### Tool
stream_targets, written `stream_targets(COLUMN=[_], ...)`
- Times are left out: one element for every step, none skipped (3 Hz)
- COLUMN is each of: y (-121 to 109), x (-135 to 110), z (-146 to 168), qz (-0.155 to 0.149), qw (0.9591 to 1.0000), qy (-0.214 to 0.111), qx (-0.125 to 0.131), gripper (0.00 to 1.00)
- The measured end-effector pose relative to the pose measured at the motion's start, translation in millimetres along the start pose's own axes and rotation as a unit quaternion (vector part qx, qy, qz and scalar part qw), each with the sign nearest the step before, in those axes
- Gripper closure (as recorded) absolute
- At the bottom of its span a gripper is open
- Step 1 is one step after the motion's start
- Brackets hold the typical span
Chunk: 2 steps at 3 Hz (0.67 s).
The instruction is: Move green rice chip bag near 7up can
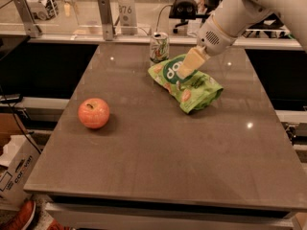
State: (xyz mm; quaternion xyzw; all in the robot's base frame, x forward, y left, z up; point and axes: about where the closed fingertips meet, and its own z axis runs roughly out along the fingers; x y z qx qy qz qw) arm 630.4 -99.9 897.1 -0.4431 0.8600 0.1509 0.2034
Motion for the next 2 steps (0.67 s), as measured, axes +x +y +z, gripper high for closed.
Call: stream_targets(y=[0.4, 0.4], x=[-0.6, -0.7], z=[2.4, 2.5], qz=[-0.001, -0.001], qw=[1.0000, 1.0000], qy=[0.001, 0.001], qx=[-0.001, -0.001], gripper=[0.00, 0.00])
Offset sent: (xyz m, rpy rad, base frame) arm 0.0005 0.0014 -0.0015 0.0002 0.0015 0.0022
